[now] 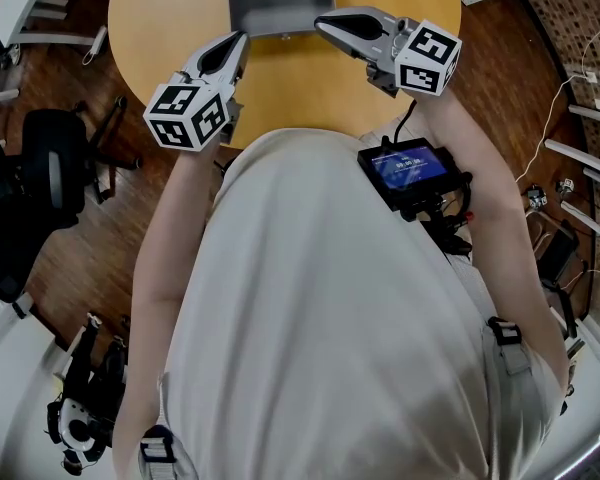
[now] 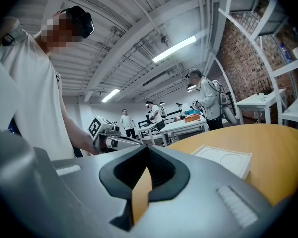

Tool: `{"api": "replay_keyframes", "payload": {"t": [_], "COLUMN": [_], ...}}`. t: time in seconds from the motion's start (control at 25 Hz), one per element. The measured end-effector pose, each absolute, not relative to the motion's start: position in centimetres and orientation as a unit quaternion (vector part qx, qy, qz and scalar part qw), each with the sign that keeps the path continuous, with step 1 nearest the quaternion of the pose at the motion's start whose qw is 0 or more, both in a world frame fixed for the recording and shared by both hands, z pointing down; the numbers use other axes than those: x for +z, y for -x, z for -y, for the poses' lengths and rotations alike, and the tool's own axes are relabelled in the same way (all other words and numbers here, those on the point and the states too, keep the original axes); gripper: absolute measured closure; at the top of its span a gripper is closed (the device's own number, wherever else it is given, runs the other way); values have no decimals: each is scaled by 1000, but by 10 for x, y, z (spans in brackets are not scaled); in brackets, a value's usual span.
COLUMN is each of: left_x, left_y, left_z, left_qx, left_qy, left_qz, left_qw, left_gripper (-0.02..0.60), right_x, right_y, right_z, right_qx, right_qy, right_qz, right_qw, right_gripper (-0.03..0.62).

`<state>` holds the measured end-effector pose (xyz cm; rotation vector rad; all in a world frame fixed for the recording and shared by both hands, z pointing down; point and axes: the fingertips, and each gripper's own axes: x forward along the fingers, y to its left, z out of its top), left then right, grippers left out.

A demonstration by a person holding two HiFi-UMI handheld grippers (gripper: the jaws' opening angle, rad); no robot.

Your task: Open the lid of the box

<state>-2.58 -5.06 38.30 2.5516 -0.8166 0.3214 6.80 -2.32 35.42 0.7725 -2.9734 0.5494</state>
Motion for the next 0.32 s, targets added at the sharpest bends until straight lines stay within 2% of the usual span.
{"api": "replay_keyframes", "payload": {"t": [0.32], "left_x": [383], "left_y": [27], "left_z": [51], "left_qx": [119], "left_qy": [-922], "left_qz": [295], "left_qw": [222], "left_gripper": [581], "right_x": [354], "right_y": [-66], "right_z": [24], "right_qx": [178], "right_qy": [-246], "right_qz": [953], "right_qw": [11], "right_gripper": [594]}}
